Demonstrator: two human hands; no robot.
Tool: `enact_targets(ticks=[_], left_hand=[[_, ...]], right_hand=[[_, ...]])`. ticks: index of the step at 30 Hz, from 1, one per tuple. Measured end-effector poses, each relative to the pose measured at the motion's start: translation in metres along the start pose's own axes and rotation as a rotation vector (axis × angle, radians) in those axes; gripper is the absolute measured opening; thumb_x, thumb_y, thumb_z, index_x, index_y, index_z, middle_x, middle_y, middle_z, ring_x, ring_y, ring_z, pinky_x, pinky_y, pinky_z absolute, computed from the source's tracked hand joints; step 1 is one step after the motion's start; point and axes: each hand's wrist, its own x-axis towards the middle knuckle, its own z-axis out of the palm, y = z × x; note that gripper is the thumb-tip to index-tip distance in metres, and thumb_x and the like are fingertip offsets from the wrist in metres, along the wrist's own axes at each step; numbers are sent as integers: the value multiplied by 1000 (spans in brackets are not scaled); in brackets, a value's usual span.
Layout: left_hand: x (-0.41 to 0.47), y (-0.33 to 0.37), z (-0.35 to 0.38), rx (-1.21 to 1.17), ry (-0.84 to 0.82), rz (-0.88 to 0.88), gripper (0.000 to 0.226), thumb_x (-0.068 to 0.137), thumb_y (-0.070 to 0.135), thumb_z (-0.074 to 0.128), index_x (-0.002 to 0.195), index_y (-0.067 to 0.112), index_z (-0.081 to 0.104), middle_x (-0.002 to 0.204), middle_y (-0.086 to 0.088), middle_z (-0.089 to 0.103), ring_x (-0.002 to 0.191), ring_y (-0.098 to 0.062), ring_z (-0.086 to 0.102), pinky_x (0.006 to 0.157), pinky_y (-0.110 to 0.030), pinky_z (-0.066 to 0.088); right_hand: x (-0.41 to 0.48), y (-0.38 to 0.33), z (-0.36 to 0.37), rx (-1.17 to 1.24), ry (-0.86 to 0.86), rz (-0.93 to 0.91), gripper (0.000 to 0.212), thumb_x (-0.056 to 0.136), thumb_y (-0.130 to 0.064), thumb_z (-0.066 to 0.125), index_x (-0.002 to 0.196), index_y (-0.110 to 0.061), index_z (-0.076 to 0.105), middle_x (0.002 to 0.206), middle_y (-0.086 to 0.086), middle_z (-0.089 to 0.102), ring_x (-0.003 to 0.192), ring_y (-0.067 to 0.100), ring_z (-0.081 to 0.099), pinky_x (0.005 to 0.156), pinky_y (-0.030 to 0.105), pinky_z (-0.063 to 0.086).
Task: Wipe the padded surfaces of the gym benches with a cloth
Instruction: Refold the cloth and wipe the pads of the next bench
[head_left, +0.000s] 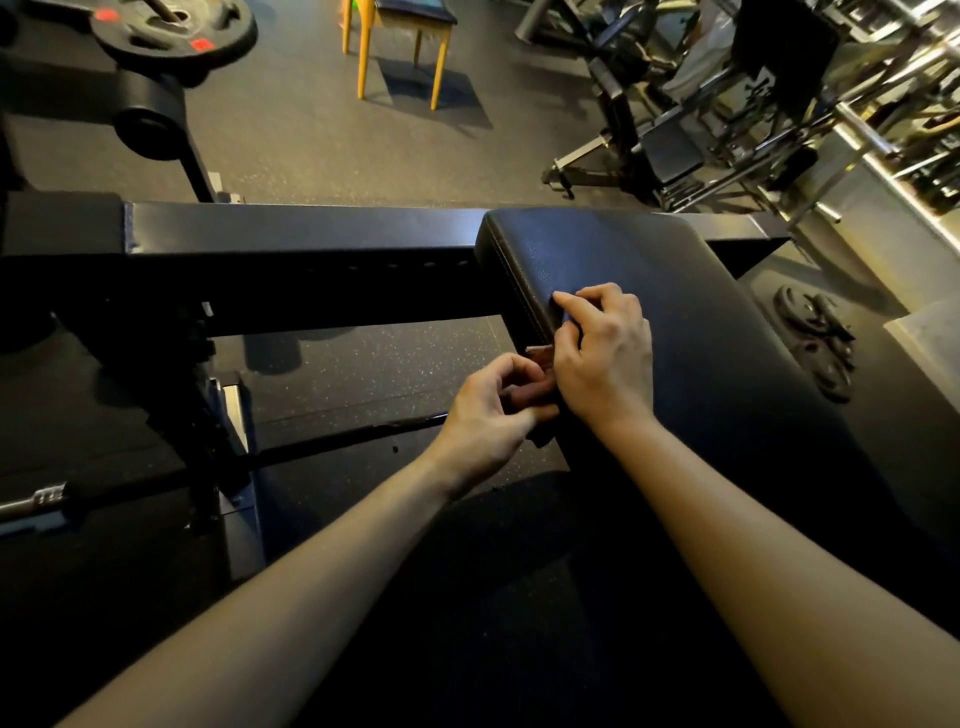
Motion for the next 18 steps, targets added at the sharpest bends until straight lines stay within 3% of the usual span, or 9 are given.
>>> enact_targets(ticks=[4,7,9,13,15,18], left_hand=[[-36,0,2,93,-183,-84,26,90,-14,63,113,-13,52,100,-13,66,84,-21,66,67,-27,56],[-63,0,-7,152,-118,-113,23,90,-9,65,111,-2,63,94,-13,71,77,-19,70,63,-23,55],[-76,-2,-13,206,-23,-129,22,88,-6,65,105,7,70,93,-12,74,80,-20,74,67,-29,59],[-80,-6,-3,370,-143,-229,28,82,-3,74,103,15,72,101,-12,76,94,-25,73,81,-37,60],[-72,-10,11,332,-78,-203,31,78,1,82,105,13,69,102,-14,75,99,-27,72,86,-39,58],[-61,-18,34,185,137,-90,26,81,10,83,103,13,71,103,-13,75,99,-28,72,75,-35,59]], right_hand=[[3,0,-10,107,-51,34,44,94,-29,42,127,-18,69,117,2,61,109,21,53,98,42,41],[-2,2,-37,186,-85,36,40,94,-21,48,128,-16,69,124,3,66,117,22,58,105,41,41],[-24,7,-58,200,-100,-24,37,93,-17,52,125,-14,69,123,4,66,115,22,60,104,45,45],[-103,30,-86,55,-135,-144,34,87,-21,57,117,-13,72,117,7,66,107,28,62,97,49,49],[-136,43,-92,-49,-168,-167,37,89,-22,61,123,-13,69,123,8,64,112,29,60,99,49,47],[-167,57,-97,-115,-209,-185,43,94,-27,60,136,-15,62,139,7,58,127,27,54,108,46,41]])
